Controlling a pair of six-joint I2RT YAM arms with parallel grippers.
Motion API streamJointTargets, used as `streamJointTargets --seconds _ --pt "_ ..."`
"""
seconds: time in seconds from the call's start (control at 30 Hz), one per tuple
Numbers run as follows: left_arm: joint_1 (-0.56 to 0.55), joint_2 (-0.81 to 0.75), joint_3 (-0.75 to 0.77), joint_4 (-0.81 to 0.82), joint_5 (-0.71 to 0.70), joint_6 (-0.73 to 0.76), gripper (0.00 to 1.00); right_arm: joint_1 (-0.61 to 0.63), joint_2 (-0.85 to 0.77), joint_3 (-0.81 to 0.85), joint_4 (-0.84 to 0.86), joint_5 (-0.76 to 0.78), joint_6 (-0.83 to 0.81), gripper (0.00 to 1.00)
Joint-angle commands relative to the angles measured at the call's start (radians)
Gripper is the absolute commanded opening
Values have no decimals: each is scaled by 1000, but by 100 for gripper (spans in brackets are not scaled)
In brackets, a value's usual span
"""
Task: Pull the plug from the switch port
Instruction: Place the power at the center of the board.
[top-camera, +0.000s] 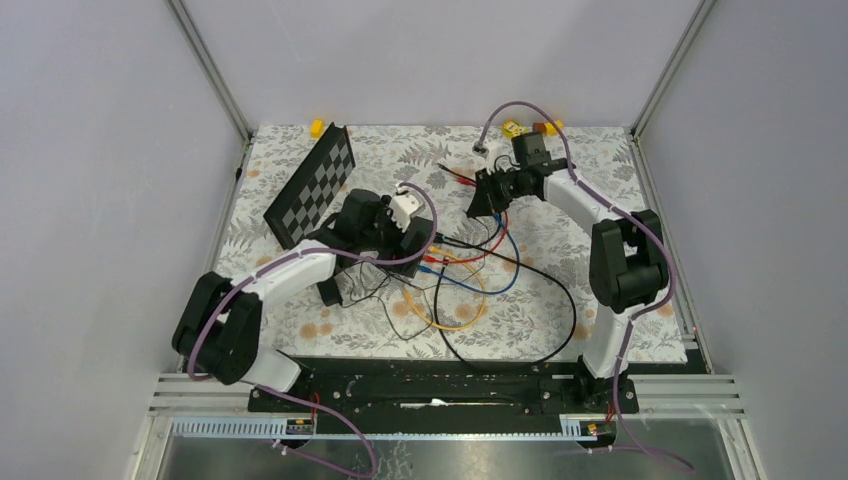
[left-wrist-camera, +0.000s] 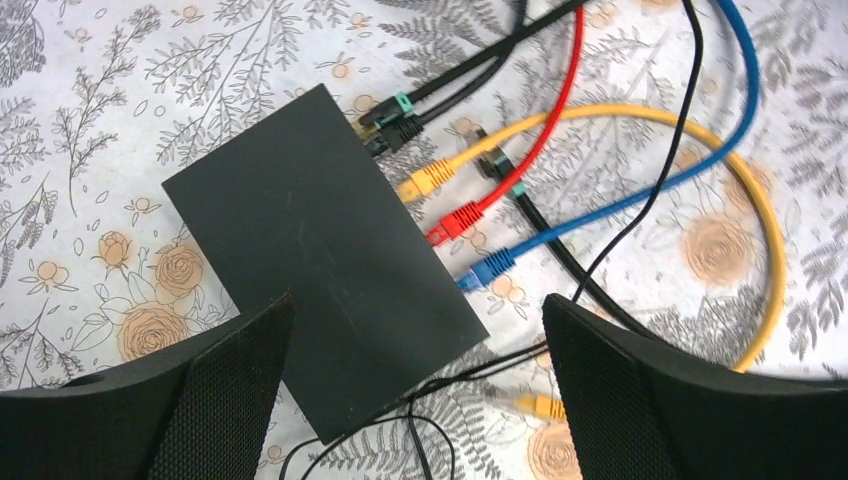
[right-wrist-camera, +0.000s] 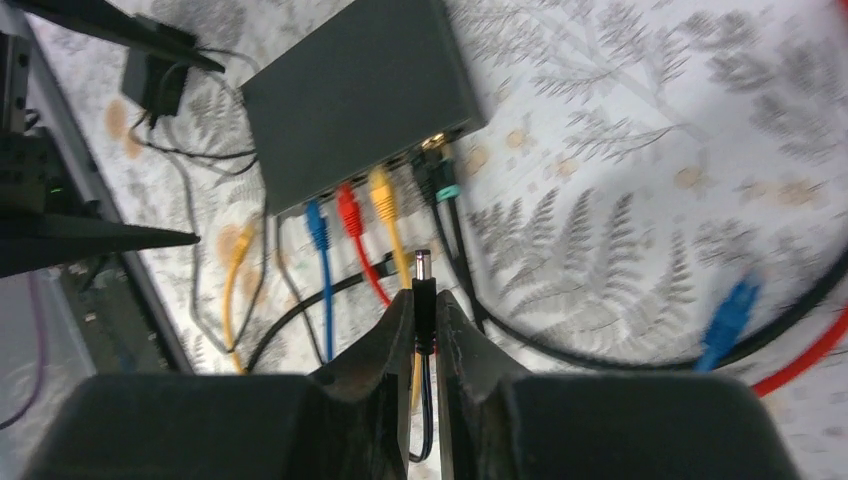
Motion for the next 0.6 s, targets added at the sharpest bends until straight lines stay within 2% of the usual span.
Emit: streamJointTargets --seconds 0.0,0.1,0.27,0.37,0.57 --pt "7 -92 -26 -24 76 113 95 20 -117 -125 129 -93 172 9" --pt "28 -119 -22 -87 11 119 95 68 -181 -217 213 -75 215 8" --pt "93 -151 -25 -188 -79 111 93 131 -289 -356 450 -84 373 6" --pt "121 -145 -17 -279 -108 125 94 161 -304 -359 497 -101 424 6" --pt "124 -93 -16 -349 -156 115 98 177 -264 -343 502 -145 439 7"
